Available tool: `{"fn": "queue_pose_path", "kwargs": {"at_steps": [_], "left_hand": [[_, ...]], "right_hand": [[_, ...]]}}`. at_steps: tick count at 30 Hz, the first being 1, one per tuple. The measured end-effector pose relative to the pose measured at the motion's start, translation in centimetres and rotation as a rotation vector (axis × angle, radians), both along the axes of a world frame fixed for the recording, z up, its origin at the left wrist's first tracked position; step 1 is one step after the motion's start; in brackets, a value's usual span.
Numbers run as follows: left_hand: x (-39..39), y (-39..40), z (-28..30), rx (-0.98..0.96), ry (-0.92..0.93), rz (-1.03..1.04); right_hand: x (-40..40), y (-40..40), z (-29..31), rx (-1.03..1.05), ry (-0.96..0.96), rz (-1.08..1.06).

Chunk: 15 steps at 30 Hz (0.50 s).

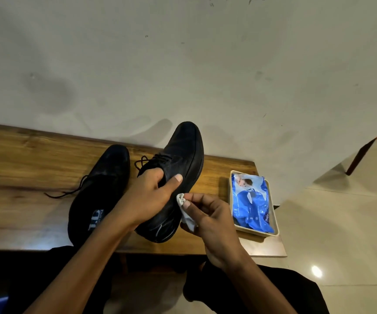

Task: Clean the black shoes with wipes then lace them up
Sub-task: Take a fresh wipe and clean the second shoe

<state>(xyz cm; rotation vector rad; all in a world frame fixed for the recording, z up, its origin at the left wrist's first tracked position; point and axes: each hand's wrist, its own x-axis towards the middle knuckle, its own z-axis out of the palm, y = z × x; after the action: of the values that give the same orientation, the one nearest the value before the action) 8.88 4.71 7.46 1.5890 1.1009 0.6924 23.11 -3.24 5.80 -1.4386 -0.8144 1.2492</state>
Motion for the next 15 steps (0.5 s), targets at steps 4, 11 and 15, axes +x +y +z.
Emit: {"fn": "queue_pose_path", "kwargs": {"at_steps": [4, 11, 15], "left_hand": [[-0.8, 0.9, -0.5, 0.100, 0.156, -0.123], [-1.5, 1.3, -0.7, -0.109, 0.089, -0.243], [-0.5, 0.9, -1.4, -0.132, -0.077, -0.072]], "right_hand": [[-0.4, 0.3, -0.1, -0.101, 0.104, -0.006], [0.8, 1.1, 0.4, -0.135, 0.059, -0.059], [1.4, 1.9, 0.4, 0.033, -0.255, -0.056]]}}
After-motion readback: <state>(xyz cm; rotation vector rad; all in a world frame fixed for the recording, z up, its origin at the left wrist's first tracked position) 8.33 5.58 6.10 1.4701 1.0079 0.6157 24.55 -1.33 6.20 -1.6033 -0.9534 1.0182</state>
